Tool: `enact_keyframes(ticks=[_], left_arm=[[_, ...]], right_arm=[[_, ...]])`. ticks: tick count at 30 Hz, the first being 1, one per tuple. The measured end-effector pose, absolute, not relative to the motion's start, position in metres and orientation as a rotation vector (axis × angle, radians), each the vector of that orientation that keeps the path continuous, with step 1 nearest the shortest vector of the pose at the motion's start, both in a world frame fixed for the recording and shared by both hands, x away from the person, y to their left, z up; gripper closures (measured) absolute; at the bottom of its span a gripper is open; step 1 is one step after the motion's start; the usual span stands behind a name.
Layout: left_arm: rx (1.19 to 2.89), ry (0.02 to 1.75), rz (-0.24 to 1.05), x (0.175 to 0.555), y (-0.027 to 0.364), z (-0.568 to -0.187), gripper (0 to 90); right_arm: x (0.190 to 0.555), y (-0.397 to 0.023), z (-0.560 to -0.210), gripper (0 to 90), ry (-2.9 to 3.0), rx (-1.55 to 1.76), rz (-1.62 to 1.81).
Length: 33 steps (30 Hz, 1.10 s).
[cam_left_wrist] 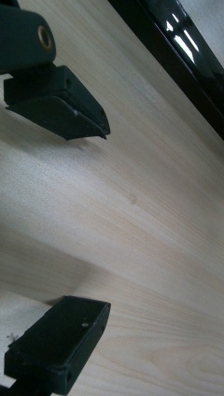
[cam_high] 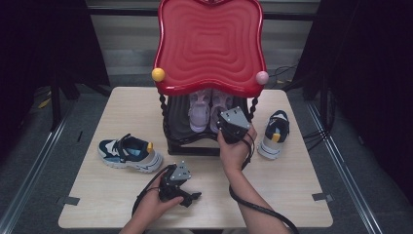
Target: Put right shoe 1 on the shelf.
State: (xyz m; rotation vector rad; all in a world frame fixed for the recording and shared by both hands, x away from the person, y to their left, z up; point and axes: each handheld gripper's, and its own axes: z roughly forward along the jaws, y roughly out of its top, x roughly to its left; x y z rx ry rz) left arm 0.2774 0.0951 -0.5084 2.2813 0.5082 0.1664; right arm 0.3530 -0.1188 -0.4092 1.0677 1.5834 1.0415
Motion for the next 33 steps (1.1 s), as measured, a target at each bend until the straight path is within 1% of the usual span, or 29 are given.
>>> enact_keyframes(ticks=[14,26,33], left_arm=[[2.276,0.504,0.166,0.278,0.095,-0.509,12.7],[2.274,0.503,0.168,0.278,0.095,-0.509,12.7],[2.281,0.509,0.166,0.277,0.095,-0.508,12.7]], right_arm=[[0.340,-0.124,-0.395,47.3,1.671,1.040,1.117],[0.324,-0.125,-0.388,41.6,1.748,1.003,1.183],[0.314,-0.127,-0.390,38.0,1.818,0.984,1.218]])
